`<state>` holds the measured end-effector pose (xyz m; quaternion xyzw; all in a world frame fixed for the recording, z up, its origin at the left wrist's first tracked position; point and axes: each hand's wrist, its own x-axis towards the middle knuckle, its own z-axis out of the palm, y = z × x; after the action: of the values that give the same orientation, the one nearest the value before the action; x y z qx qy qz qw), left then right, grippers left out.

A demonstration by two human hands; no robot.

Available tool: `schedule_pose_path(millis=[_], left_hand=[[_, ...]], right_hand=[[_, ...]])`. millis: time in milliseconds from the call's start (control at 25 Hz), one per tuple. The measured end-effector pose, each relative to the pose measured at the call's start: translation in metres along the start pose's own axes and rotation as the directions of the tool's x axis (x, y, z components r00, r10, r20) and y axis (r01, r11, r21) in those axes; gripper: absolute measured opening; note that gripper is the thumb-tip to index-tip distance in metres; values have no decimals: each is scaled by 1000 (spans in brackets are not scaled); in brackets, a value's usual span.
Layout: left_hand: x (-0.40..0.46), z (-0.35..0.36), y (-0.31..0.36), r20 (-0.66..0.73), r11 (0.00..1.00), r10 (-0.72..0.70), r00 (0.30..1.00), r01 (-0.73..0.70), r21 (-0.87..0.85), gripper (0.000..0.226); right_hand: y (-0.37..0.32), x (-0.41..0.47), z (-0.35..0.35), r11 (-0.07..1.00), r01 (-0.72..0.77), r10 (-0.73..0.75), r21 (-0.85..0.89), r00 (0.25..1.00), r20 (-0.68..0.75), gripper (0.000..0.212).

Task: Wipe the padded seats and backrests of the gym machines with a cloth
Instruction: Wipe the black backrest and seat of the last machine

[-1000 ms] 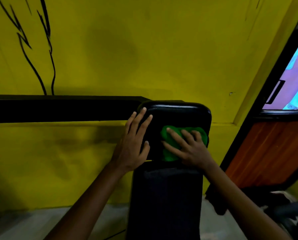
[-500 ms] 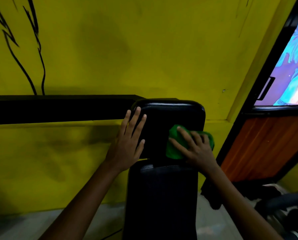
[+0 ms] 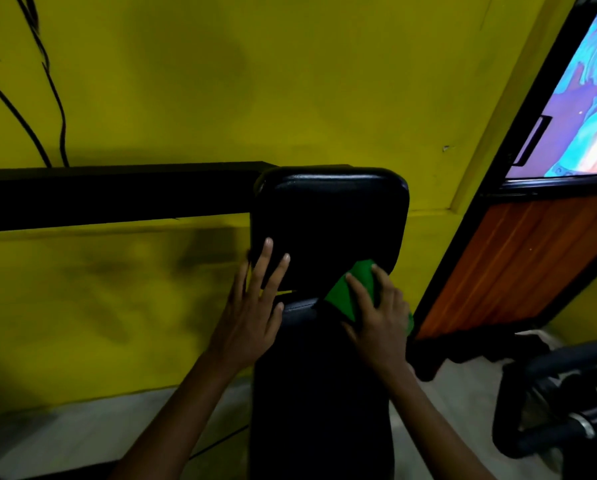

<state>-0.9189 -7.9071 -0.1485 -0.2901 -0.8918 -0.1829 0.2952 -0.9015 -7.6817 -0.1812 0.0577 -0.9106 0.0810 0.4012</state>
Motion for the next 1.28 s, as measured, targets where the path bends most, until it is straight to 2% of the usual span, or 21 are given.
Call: schedule_pose_path(millis=[160, 240, 280, 360, 440, 520, 600, 680, 760, 800, 840, 880, 960, 1000, 1040, 1080, 1120, 1160, 1200, 1240, 1280], left_hand=[[-47, 23, 13, 77, 987, -64, 995, 75, -143, 60], [-51, 28, 14, 93, 953, -166, 982, 184, -239, 59], [-51, 28, 12, 108, 920, -238, 965, 260, -294, 62], [-49, 27, 6, 160, 868, -306, 938, 344, -359, 76], [-50, 28, 1, 191, 874, -261, 946, 315, -369, 83], [-52, 28, -1, 173, 905, -188, 967, 239, -353, 72], [-54, 26, -6, 161, 929, -143, 977, 189, -317, 53], [-54, 25, -10, 178, 939, -123, 976, 173, -297, 51], [-52, 24, -12, 191, 951, -84, 978, 136, -276, 51], [-50, 24, -13, 192, 960, -60, 980, 109, -259, 50], [-48, 25, -15, 195, 965, -41, 980, 90, -248, 50], [-46, 24, -19, 202, 965, -31, 979, 81, -248, 49], [-45, 23, -25, 232, 964, -5, 973, 66, -257, 48], [-46, 21, -28, 245, 963, 12, 970, 55, -264, 48], [-45, 18, -30, 248, 961, 25, 968, 45, -272, 48], [-43, 17, -29, 244, 963, 34, 969, 34, -267, 49], [-41, 16, -28, 227, 973, 47, 973, 7, -232, 49], [-38, 17, -25, 200, 984, 77, 977, -43, -170, 49], [-35, 19, -20, 188, 987, 136, 973, -117, -110, 48], [-30, 23, -16, 205, 976, 219, 954, -209, -68, 47], [-23, 30, -11, 235, 951, 306, 923, -306, -37, 46]], right_hand=[[-27, -22, 14, 988, -152, 152, -11, 984, 89, 88], [-46, -16, 17, 989, -148, 148, -9, 985, 88, 85], [-56, -14, 17, 996, -83, 84, -12, 992, 98, 86], [-71, -18, 17, 989, 146, -143, -8, 980, 140, 87], [-68, -19, 17, 952, 305, -303, 14, 938, 166, 85], [-50, -20, 16, 948, 317, -312, -5, 935, 170, 86], [-25, -29, 17, 986, 166, -162, -22, 979, 122, 91], [-8, -39, 17, 990, -132, 130, 39, 990, 47, 97], [-23, -40, 22, 891, -435, 436, 126, 900, 27, 99], [-42, -37, 24, 837, -527, 529, 148, 848, 33, 101], [-63, -35, 27, 822, -549, 549, 151, 835, 48, 104], [-81, -38, 31, 853, -500, 496, 150, 866, 65, 107], [-96, -56, 37, 964, -234, 222, 127, 970, 102, 108], [-88, -61, 34, 992, -94, 84, 88, 990, 116, 107], [-72, -58, 32, 998, -15, 7, 68, 993, 116, 105], [-54, -53, 31, 998, -32, 26, 57, 995, 95, 103], [-38, -46, 28, 984, -164, 160, 69, 986, 55, 98], [-26, -36, 23, 918, -374, 374, 131, 927, 29, 91], [-20, -28, 20, 801, -563, 569, 205, 822, 32, 82], [-18, -22, 18, 706, -661, 676, 254, 736, 39, 73], [-19, -19, 18, 683, -677, 700, 273, 714, 18, 68]])
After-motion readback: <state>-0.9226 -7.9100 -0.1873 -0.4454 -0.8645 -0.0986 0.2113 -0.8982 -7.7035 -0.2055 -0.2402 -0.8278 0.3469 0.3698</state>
